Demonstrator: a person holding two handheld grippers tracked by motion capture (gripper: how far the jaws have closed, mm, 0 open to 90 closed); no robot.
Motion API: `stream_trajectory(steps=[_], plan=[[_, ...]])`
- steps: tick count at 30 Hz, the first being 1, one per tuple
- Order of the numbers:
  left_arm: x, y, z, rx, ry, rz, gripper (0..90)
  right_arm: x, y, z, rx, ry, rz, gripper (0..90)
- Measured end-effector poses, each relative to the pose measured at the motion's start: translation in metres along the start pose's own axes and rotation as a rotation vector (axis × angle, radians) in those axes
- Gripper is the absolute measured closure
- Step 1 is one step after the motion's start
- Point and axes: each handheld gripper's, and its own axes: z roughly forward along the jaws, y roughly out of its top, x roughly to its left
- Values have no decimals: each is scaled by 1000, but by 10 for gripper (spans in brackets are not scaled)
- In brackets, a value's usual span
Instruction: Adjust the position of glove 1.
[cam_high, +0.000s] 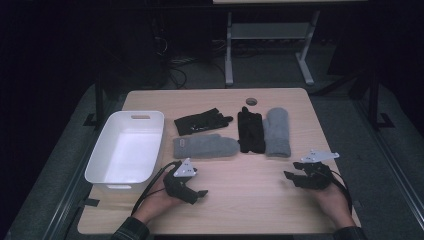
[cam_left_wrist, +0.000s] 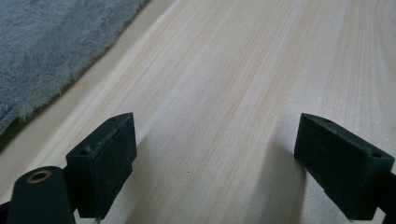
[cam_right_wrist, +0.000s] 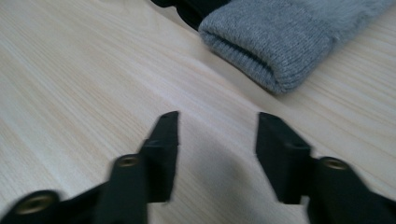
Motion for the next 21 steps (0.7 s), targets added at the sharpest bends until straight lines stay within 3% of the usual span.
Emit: stream_trajectory(steps=[1, 2, 4, 5, 7, 21], plan=[[0, 0, 0, -2, 0, -3, 121, -2, 3, 1, 5, 18, 5, 651], [0, 0, 0, 2, 1, 2, 121, -4, 4, 1, 5, 23, 7, 714], [0, 0, 0, 2, 1, 2, 121, -5, 6, 2, 1, 40, 12, 756], [0, 0, 0, 2, 1, 2, 121, -10, 10, 4, 3, 57, 18, 844], [0, 0, 0, 2, 1, 1, 121, -15, 14, 7, 11, 63, 22, 900], [0, 0, 0, 4, -1, 2, 121, -28, 46, 19, -39, 65, 8, 900]])
